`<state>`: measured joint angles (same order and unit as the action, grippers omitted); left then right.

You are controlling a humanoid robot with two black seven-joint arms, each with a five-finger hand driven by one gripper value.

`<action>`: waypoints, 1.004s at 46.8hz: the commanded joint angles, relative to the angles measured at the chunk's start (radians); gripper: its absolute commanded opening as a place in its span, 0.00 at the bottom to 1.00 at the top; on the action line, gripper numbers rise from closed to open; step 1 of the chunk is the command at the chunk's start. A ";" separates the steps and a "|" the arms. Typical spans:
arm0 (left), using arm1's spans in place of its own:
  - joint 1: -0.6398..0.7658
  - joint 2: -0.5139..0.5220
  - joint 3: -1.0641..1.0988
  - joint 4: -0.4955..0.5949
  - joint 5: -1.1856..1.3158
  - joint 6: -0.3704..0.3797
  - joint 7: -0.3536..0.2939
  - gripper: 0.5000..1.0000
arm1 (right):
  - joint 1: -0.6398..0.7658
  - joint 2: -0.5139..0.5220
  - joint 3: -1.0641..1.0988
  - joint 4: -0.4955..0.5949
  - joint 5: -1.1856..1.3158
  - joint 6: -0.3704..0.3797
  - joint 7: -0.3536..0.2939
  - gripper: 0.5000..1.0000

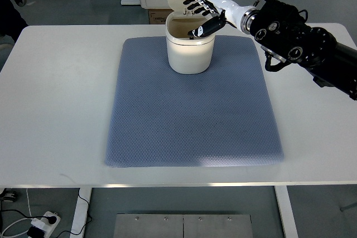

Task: Put lemon in trash with right hand

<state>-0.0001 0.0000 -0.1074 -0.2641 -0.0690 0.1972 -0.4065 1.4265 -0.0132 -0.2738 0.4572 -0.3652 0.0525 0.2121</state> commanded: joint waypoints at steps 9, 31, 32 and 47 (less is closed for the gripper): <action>0.000 0.000 0.000 0.000 0.000 -0.002 0.000 1.00 | 0.008 -0.001 0.001 0.003 0.000 0.003 0.000 0.96; -0.001 0.000 0.000 0.000 0.000 0.001 0.000 1.00 | 0.017 -0.126 -0.010 0.106 -0.005 0.101 0.006 0.99; 0.000 0.000 0.000 -0.001 0.000 0.001 0.000 1.00 | 0.017 -0.140 -0.005 0.124 -0.005 0.099 0.006 0.99; -0.001 0.000 0.000 0.000 0.000 0.001 0.000 1.00 | 0.005 -0.427 0.037 0.489 -0.001 0.072 0.013 1.00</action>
<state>-0.0003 0.0000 -0.1073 -0.2645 -0.0689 0.1972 -0.4067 1.4451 -0.3930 -0.2595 0.9060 -0.3665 0.1288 0.2245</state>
